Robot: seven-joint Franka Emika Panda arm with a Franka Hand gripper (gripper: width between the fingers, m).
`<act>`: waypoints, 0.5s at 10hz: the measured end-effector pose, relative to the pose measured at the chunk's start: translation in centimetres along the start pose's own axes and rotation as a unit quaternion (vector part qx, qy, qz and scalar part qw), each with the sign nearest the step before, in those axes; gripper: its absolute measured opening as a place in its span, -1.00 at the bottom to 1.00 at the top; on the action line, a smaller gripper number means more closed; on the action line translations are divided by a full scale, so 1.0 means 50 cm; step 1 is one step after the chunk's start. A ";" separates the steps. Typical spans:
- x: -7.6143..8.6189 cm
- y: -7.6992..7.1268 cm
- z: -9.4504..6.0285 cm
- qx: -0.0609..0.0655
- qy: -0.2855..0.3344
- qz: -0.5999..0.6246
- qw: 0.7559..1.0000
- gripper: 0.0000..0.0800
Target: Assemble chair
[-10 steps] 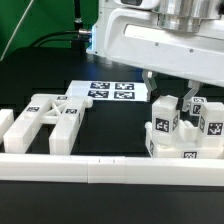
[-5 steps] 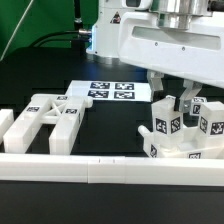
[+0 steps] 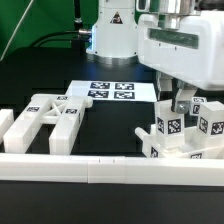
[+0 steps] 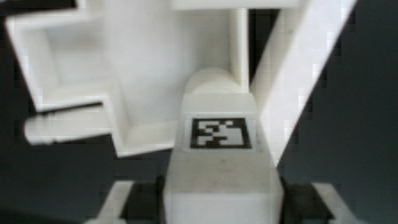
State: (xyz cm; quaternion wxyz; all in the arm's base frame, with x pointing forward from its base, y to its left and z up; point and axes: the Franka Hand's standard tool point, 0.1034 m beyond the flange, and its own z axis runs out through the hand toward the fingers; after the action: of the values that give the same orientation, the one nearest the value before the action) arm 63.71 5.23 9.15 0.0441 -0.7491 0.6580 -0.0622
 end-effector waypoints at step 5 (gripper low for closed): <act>-0.004 -0.001 0.002 0.004 -0.011 0.106 0.994 -0.27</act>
Offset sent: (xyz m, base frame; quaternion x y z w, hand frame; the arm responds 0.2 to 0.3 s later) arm 0.0000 0.0000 0.0000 0.0000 0.0000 0.1296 0.9916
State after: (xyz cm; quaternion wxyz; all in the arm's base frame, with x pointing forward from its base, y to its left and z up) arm 63.74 5.45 9.03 0.0607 -0.6758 0.7328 -0.0510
